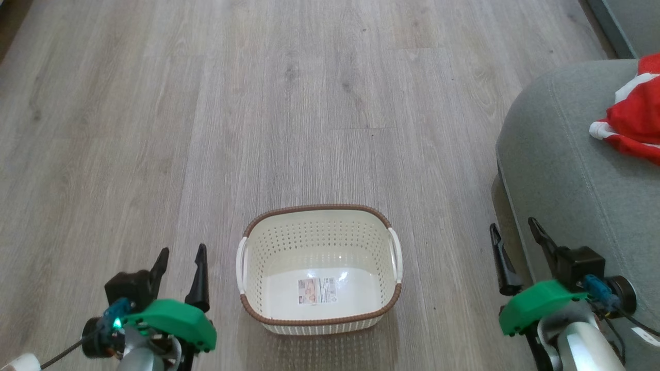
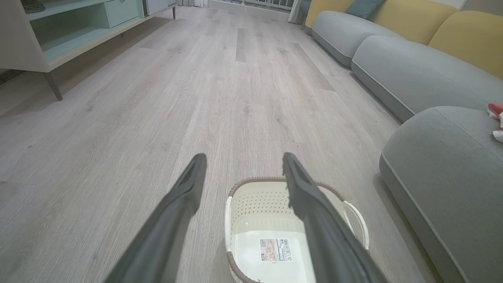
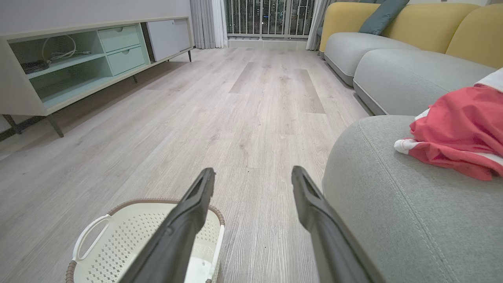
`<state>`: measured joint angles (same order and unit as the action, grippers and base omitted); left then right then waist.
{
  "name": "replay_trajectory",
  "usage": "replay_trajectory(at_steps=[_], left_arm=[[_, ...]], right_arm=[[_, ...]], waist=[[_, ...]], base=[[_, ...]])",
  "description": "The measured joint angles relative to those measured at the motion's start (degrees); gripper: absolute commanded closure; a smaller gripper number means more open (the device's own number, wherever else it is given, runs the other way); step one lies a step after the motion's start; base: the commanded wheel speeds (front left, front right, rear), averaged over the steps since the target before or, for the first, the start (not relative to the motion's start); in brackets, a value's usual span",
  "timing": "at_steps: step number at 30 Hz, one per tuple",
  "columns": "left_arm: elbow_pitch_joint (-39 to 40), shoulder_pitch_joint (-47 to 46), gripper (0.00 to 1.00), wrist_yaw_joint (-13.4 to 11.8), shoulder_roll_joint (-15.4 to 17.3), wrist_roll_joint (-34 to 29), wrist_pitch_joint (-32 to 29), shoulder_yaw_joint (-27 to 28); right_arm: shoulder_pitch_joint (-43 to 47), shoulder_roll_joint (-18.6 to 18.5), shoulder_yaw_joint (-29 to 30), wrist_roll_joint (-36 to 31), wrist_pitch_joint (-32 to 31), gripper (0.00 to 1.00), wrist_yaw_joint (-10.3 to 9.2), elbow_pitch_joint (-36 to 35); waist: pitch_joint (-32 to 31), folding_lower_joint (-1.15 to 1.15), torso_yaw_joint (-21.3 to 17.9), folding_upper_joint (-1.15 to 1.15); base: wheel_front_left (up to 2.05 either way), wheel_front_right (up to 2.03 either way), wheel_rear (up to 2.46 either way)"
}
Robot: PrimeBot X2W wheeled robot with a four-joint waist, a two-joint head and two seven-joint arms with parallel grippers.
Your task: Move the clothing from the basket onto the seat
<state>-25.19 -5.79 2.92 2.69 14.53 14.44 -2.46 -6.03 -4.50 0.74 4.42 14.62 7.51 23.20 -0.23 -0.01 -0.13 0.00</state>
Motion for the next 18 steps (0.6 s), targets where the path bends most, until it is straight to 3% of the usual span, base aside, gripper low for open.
replay_trajectory(at_steps=[2,3,9,18], left_arm=[[-0.56,0.01,0.0,0.01,-0.04,0.02,0.0,-0.01],[-1.04,0.05,1.0,-0.02,-0.07,0.04,-0.05,-0.04],[-4.69,3.0,1.0,-0.04,-0.33,0.45,-0.86,-0.11],[-4.0,3.43,1.0,0.0,-0.34,6.02,-2.29,0.22]], right_arm=[[-0.01,0.2,0.0,0.0,0.0,0.0,0.0,-0.07],[0.0,0.23,-0.01,0.04,0.0,1.0,0.0,0.27],[2.56,0.6,0.01,0.59,-0.53,1.0,0.0,4.14],[3.03,0.62,0.42,6.86,-2.01,1.0,0.0,3.72]], waist=[[-0.04,0.0,0.1,0.0],[-0.05,0.0,0.13,0.0],[-0.07,0.0,0.15,0.0],[-0.04,0.0,0.15,0.0]], base=[[0.0,0.0,0.0],[0.0,0.0,0.0],[0.0,0.0,0.0],[0.0,0.0,0.0]])
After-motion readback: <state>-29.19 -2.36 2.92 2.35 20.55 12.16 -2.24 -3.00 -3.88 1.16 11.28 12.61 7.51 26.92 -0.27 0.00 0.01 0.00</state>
